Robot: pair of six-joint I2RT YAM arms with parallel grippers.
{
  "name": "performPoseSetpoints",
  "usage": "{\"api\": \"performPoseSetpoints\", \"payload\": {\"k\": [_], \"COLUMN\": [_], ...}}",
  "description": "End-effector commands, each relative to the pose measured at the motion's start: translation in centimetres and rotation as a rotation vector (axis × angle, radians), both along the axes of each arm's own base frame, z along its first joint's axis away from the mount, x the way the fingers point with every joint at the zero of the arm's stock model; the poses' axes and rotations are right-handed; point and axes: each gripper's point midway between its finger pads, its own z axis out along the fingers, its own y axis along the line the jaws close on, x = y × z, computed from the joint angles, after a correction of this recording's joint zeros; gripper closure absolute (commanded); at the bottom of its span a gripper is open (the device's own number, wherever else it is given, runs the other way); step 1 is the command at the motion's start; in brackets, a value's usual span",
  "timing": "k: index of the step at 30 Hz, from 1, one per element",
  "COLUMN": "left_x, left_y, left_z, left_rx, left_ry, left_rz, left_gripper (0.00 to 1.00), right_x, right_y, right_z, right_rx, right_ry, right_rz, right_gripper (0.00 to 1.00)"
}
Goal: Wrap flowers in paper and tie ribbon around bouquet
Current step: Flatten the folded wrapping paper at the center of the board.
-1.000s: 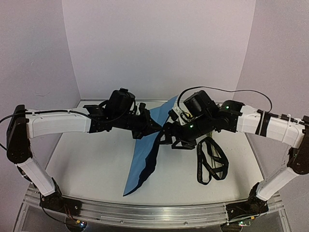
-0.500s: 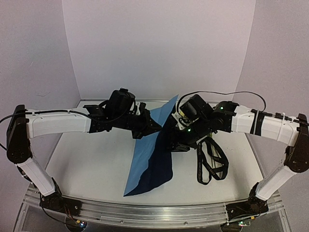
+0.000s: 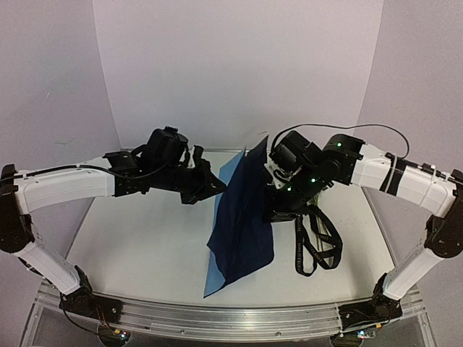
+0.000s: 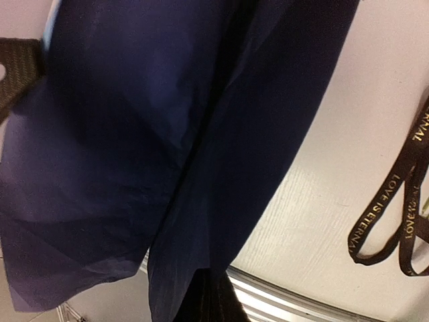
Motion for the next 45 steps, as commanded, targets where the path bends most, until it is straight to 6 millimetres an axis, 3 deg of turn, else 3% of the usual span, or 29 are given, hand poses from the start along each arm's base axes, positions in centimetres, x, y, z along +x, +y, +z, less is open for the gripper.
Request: {"api": "performPoseSetpoints", "payload": {"k": [1, 7, 12, 17, 24, 30, 33, 35, 38, 40, 45], "left_x": [0.6, 0.3, 0.6, 3.3, 7.6, 12.4, 15.0, 16.5, 18.9, 20.5, 24.9], "left_y": [6.4, 15.7, 20.7, 24.6, 28.8, 32.1, 33.0, 33.5, 33.8, 34.0, 34.0], "left_z": [0.0, -4.3, -7.3, -9.5, -11.7, -14.8, -16.4, -17.5, -18.6, -19.2, -16.7], "left_rx": [0.155, 0.334, 0.434, 0.537, 0.627, 0.683, 0.699, 0.716, 0.715, 0.724, 0.742], "left_ry": [-0.075, -0.018, 0.005, 0.007, 0.046, 0.094, 0.094, 0.089, 0.066, 0.065, -0.010], "left_rz": [0.157, 0.347, 0.438, 0.507, 0.579, 0.582, 0.533, 0.478, 0.391, 0.358, 0.367], "left_gripper": [1.00, 1.00, 1.00, 1.00, 1.00, 1.00, 1.00, 1.00, 0.98, 0.89, 0.62], "right_x": [-0.2, -0.4, -0.3, -0.1, -0.4, -1.7, -2.8, -3.3, -3.3, -2.5, 0.4], "right_y": [-3.2, -6.2, -7.3, -6.8, -5.2, 0.8, 3.5, 3.8, 2.2, 1.1, -1.8], "right_z": [-0.6, -2.7, -4.7, -6.5, -9.1, -10.5, -10.8, -11.1, -11.3, -10.9, -10.6], "right_rx": [-0.185, -0.326, -0.405, -0.433, -0.414, -0.298, -0.237, -0.224, -0.247, -0.233, -0.149], "right_ry": [-0.032, -0.034, -0.045, -0.087, -0.094, -0.081, -0.070, -0.053, -0.076, -0.054, 0.101], "right_rz": [0.001, -0.048, -0.102, -0.173, -0.263, -0.236, -0.167, -0.143, -0.111, -0.106, -0.145], "right_gripper": [1.00, 1.00, 1.00, 1.00, 1.00, 0.98, 0.74, 0.57, 0.35, 0.25, 0.12]}}
